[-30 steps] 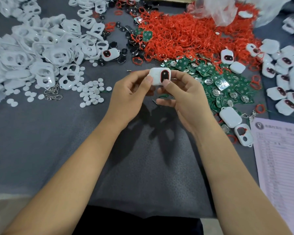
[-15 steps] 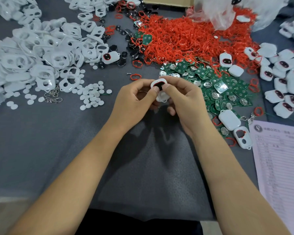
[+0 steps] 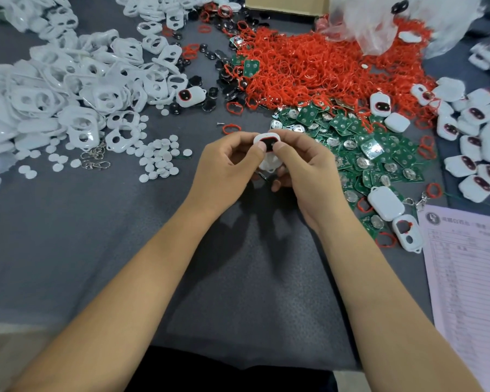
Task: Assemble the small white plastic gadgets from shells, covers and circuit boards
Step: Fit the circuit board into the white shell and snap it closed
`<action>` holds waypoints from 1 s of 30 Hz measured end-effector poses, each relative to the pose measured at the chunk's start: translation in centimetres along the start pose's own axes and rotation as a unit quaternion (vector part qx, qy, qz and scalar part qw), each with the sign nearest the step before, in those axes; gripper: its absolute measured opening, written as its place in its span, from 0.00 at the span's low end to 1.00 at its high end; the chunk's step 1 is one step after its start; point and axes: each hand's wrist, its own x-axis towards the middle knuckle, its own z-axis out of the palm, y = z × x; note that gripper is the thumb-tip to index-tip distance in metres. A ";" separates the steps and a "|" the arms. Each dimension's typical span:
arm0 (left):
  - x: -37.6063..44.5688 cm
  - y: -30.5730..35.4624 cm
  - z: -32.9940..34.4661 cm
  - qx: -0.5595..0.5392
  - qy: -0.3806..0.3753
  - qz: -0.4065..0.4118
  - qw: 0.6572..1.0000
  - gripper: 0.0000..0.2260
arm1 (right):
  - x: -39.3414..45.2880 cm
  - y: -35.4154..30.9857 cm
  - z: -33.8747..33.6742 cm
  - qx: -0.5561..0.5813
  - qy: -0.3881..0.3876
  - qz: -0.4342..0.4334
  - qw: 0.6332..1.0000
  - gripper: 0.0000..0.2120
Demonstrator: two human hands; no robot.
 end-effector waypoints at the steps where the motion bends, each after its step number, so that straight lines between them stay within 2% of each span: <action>1: 0.0 0.1 0.0 0.001 0.004 -0.002 1.000 0.07 | 0.0 0.0 0.0 -0.002 -0.003 0.002 1.000 0.08; 8: 0.1 0.2 -0.2 0.016 0.020 -0.008 1.000 0.06 | 0.0 0.4 0.0 -0.020 -0.020 0.010 1.000 0.09; 16: -0.1 0.4 -0.2 -0.007 -0.003 -0.002 1.000 0.10 | 0.2 0.3 -0.2 0.054 -0.043 0.037 0.997 0.13; 23: 0.0 0.4 -0.3 0.018 -0.022 -0.002 1.000 0.14 | 0.3 0.3 0.0 0.093 -0.026 0.048 0.994 0.14; 30: -0.1 0.4 -0.2 0.037 -0.042 0.038 0.998 0.13 | 0.2 0.3 -0.1 -0.009 0.011 0.022 1.000 0.09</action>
